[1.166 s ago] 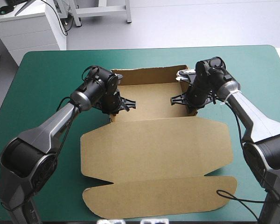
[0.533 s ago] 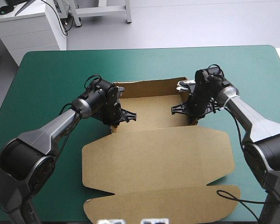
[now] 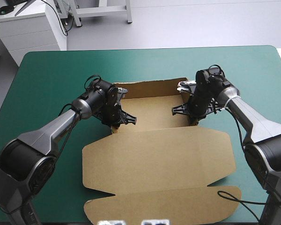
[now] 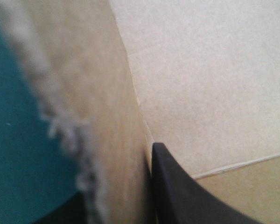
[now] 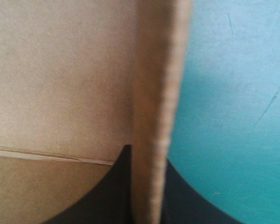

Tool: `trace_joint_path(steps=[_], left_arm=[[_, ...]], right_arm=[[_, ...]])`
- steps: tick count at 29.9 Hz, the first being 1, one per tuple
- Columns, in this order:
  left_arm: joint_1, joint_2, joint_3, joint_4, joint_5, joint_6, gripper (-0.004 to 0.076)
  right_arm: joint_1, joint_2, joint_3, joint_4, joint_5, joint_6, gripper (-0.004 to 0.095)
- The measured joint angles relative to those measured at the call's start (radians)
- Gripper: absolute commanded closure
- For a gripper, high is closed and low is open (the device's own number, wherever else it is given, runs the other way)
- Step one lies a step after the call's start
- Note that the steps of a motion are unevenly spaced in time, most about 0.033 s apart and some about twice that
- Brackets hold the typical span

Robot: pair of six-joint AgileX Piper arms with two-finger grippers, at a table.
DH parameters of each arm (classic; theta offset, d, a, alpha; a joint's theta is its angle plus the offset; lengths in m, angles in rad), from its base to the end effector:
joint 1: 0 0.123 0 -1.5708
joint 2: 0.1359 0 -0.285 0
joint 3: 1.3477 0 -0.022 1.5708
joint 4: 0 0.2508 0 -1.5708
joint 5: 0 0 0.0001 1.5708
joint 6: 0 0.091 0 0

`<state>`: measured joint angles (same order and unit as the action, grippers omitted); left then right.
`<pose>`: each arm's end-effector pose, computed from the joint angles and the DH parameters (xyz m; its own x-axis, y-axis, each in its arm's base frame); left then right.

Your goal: Fold the box

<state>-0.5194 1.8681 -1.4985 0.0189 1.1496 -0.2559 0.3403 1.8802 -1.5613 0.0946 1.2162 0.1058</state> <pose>0.3299 -0.1868 0.2428 -0.9548 0.2630 -0.1384 0.2679 0.9633 -0.0174 0.3584 0.1355 0.2541 -0.9738 -0.1987 -0.1107 -0.2102 0.9721 0.1042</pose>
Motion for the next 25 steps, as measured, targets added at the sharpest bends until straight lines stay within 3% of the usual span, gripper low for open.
trace_joint_path(steps=[7, 11, 25], left_arm=[[-0.001, 0.000, 0.006, 0.009, 0.021, 0.035, 0.0264], [-0.002, 0.000, 0.006, 0.013, 0.037, 0.022, 0.0238], [-0.003, 0.021, -0.160, -0.006, 0.078, -0.105, 0.0238]], right_arm=[[0.000, 0.000, -0.002, 0.009, 0.002, -0.010, 0.0418], [0.000, 0.001, -0.043, 0.009, 0.008, -0.011, 0.0283], [0.000, 0.001, -0.109, 0.000, 0.011, -0.014, 0.0275]])
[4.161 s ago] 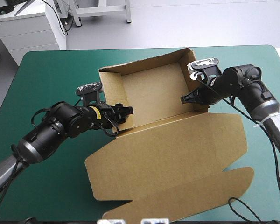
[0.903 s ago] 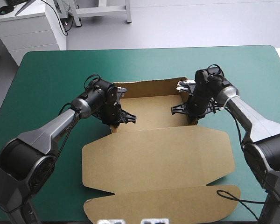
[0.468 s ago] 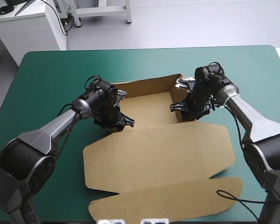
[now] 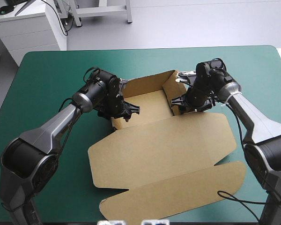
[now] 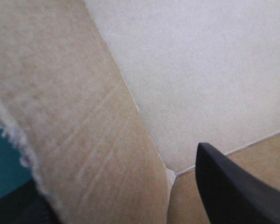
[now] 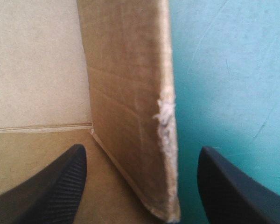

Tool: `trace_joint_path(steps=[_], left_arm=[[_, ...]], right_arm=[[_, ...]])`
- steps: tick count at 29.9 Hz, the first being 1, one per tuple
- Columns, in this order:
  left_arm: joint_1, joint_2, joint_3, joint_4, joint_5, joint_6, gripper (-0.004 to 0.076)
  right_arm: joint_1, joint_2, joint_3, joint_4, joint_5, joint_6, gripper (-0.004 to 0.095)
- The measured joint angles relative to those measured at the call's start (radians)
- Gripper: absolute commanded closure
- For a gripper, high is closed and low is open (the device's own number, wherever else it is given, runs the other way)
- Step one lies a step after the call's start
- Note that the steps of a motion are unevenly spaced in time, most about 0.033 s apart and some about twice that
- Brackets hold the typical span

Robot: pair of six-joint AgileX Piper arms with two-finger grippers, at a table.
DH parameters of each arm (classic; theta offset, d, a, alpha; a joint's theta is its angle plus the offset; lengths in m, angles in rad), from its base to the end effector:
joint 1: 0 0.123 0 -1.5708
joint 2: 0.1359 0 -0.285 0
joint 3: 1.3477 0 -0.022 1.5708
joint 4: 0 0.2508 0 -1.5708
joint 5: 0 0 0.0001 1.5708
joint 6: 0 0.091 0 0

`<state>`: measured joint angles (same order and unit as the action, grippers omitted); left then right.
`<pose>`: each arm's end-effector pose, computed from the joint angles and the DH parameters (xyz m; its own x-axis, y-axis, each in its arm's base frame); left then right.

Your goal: Fold the box

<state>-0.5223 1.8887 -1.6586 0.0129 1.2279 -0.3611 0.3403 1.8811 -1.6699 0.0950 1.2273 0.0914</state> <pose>0.3423 -0.1957 0.2760 -0.9694 0.1551 -0.1903 0.1688 0.9839 -0.0582 0.3690 0.1393 0.2825 -0.9560 -0.2083 -0.2067 -0.2349 0.9654 0.1135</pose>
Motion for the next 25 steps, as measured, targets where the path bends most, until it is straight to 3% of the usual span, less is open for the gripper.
trace_joint_path(steps=[19, 25], left_arm=[[0.003, -0.045, -0.049, 0.092, 0.006, -0.026, 0.0238], [0.013, -0.132, -0.051, 0.167, 0.007, -0.150, 0.0238]], right_arm=[[0.000, 0.000, -0.178, -0.055, 0.009, 0.000, 0.0275], [0.000, 0.000, -0.218, -0.053, 0.012, -0.001, 0.0275]])
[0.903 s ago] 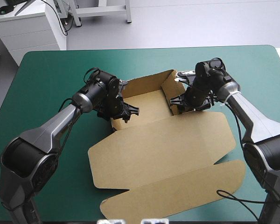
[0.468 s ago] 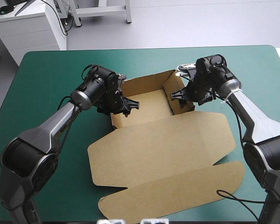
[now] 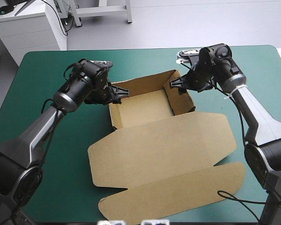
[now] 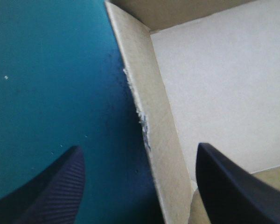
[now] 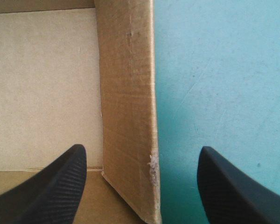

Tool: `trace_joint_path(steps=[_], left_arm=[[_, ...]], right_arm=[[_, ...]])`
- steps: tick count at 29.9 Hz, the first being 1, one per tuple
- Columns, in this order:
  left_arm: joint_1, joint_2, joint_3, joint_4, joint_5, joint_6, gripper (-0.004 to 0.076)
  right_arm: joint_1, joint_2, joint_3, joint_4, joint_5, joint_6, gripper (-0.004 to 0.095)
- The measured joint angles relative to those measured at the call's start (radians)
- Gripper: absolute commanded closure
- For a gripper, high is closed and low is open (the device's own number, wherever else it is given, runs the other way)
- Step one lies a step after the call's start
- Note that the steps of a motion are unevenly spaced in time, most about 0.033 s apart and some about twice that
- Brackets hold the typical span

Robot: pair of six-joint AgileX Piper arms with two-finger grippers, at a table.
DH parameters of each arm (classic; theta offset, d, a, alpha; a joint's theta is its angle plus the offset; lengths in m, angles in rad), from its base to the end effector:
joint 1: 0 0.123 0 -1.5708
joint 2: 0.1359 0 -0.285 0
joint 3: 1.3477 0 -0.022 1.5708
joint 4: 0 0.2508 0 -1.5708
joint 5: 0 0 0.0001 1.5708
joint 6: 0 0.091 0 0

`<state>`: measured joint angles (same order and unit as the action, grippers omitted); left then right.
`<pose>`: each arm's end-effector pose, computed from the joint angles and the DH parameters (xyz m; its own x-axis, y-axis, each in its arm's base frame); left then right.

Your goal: Fold the box

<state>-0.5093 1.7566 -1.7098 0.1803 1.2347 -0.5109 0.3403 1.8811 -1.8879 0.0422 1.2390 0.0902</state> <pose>0.3333 -0.1685 0.3422 -0.9147 0.0189 -0.4037 0.0299 0.9993 -0.0209 0.3835 0.1396 0.3427 -0.8900 -0.2051 -0.4073 -0.2581 0.9629 0.0790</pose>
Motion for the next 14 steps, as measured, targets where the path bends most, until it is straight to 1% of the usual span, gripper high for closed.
trace_joint_path(steps=[3, 6, 11, 14], left_arm=[[0.033, -0.032, -0.001, -0.052, 0.002, -0.044, 0.0245], [0.074, -0.061, -0.001, -0.128, 0.005, -0.057, 0.0276], [0.101, -0.125, -0.001, -0.155, 0.008, -0.047, 0.0370], [0.101, -0.187, -0.001, -0.153, 0.012, -0.013, 0.0433]], right_arm=[[0.000, 0.000, -0.001, 0.008, 0.001, -0.007, 0.0275], [0.000, 0.000, -0.001, 0.013, 0.001, -0.022, 0.0275], [0.000, 0.000, -0.001, 0.014, 0.001, -0.044, 0.0275], [0.000, 0.000, -0.001, 0.015, 0.002, -0.061, 0.0275]])
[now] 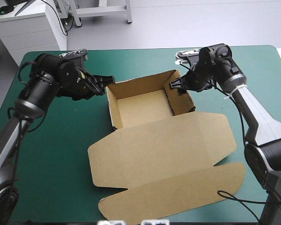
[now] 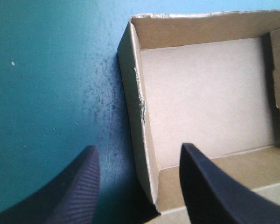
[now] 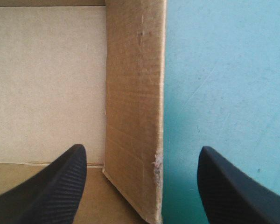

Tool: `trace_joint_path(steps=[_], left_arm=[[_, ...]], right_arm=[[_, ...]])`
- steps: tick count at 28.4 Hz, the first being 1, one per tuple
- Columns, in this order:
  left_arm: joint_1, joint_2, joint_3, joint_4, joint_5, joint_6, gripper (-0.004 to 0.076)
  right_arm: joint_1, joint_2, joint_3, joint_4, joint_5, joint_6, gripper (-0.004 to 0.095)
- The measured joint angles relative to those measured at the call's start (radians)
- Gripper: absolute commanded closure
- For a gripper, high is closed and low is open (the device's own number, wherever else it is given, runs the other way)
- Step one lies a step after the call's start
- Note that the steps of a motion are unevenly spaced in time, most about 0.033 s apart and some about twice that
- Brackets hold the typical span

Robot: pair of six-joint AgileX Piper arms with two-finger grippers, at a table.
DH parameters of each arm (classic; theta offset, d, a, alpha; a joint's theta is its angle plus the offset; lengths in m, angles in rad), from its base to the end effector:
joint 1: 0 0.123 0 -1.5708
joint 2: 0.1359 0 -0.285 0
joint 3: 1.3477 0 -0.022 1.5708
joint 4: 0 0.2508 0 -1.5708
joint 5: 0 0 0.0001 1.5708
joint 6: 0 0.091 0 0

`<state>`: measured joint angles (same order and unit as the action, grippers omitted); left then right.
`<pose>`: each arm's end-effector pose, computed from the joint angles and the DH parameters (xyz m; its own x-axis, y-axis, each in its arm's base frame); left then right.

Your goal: Fold the box

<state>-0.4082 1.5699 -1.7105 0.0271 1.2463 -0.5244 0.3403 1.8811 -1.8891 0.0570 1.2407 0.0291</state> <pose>0.2996 -0.1270 0.4060 -0.8693 -0.1612 -0.4673 -0.0509 0.9695 -0.2398 0.3830 0.1408 0.3430 -0.8744 -0.2592 -0.4102 -0.3130 0.9473 0.0687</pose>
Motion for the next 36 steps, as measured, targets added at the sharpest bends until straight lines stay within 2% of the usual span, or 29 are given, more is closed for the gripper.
trace_joint_path(steps=[3, 7, 16, 24, 28, 31, 32, 33, 34, 36], left_arm=[[0.000, -0.075, 0.000, 0.001, 0.002, 0.048, 0.0531], [0.000, -0.176, 0.000, 0.009, 0.002, 0.114, 0.0725], [0.001, -0.409, 0.087, 0.097, 0.004, 0.165, 0.0731], [0.001, -0.718, 0.404, 0.111, 0.004, 0.180, 0.0731], [0.001, -0.904, 0.580, 0.129, 0.004, 0.183, 0.0731], [0.001, -1.039, 0.714, 0.131, -0.006, 0.201, 0.0731], [0.001, -1.083, 0.748, 0.131, -0.018, 0.204, 0.0731], [0.001, -1.165, 0.828, 0.131, -0.041, 0.212, 0.0731], [0.001, -1.195, 0.857, 0.131, -0.051, 0.216, 0.0731], [0.001, -1.290, 0.946, 0.131, -0.086, 0.222, 0.0731]], right_arm=[[0.000, 0.000, 0.000, -0.009, 0.001, -0.019, 0.0275], [0.000, 0.005, 0.000, -0.034, 0.002, -0.029, 0.0276], [0.000, 0.090, 0.000, -0.041, 0.001, -0.054, 0.0276], [0.000, 0.146, 0.000, -0.041, -0.001, -0.066, 0.0302], [0.000, 0.169, 0.000, -0.040, -0.003, -0.074, 0.0465], [0.000, 0.185, 0.000, -0.020, -0.005, -0.078, 0.0659], [0.000, 0.189, 0.000, -0.013, -0.005, -0.081, 0.0813], [0.000, 0.196, 0.000, -0.001, -0.005, -0.089, 0.0875], [0.000, 0.196, 0.000, 0.002, -0.005, -0.092, 0.0921], [0.000, 0.196, 0.000, -0.005, -0.006, -0.096, 0.0927]])
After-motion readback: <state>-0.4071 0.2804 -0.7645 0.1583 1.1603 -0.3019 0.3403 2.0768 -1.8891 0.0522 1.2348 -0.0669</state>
